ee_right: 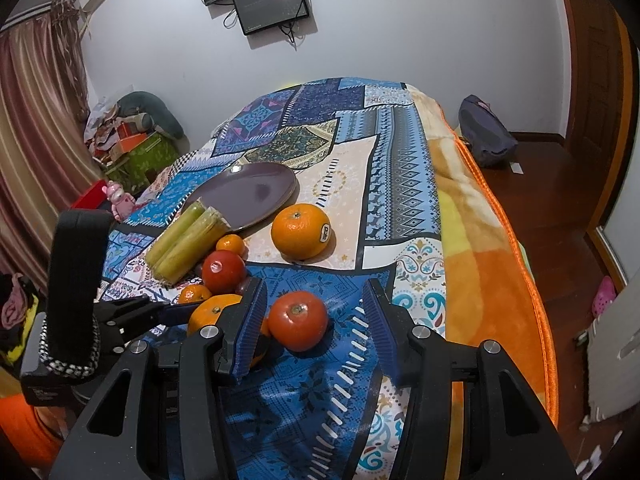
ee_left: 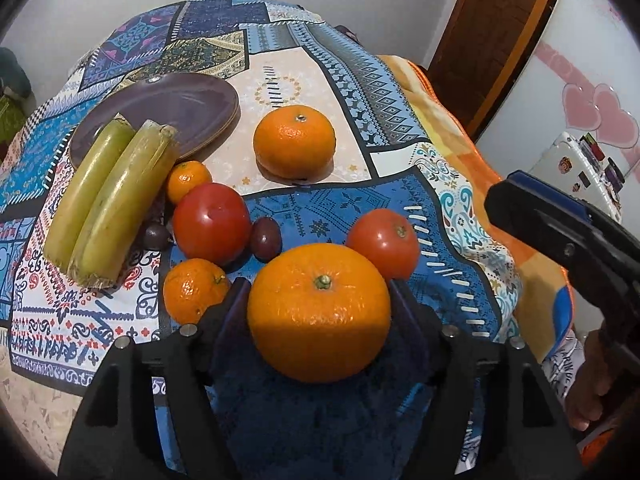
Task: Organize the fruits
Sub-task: 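Close the left tool on the large orange while the right tool grasps another orange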
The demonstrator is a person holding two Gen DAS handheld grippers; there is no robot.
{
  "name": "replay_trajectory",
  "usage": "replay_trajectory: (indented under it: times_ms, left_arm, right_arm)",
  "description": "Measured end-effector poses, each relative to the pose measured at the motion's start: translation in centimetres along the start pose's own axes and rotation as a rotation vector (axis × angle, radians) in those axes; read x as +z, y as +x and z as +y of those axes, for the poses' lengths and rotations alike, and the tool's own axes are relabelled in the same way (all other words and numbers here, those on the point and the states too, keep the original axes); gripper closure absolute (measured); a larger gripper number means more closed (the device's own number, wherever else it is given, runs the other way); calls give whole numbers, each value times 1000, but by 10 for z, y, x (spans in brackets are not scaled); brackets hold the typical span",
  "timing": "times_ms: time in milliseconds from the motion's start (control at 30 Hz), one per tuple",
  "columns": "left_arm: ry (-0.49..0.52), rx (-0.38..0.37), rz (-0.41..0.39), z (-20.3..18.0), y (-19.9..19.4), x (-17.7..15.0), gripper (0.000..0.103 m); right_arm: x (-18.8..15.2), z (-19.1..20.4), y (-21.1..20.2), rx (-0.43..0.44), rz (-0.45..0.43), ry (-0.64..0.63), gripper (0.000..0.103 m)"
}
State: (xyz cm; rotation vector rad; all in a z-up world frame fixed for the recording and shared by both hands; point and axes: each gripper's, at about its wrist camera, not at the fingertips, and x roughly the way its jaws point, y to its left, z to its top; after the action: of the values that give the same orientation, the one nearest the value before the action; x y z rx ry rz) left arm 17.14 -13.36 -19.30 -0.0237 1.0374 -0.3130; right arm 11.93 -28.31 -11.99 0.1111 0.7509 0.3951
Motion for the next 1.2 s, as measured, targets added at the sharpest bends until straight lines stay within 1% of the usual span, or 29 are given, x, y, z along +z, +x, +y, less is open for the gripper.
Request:
replay_trajectory:
  times_ms: [133,267,400,500,600,933,1200]
  left_arm:
    - [-16,-8,-19,6,-13,3,35]
    - [-30,-1,-61,16,-31,11,35]
    - [-45,-5,-109,26,-47,25,35]
    - [-56,-11,-129,33,-55,35,35]
    - [-54,3,-153,38,-60,46,35]
    - [-68,46,-194,62,-58,73,35]
    - [-82,68,-217,87,-49,92,35]
  right_arm:
    - [6,3,1,-7,-5,-18,56]
    - [15,4,5,-9,-9,-36,56]
    - [22,5,13,-2,-8,-45,56]
    - [26,8,22,4,-3,-55,56]
    - [29,10,31,17,7,-58,56]
    - [41,10,64,24,49,-86,56]
    - [46,5,95,45,134,-81,56]
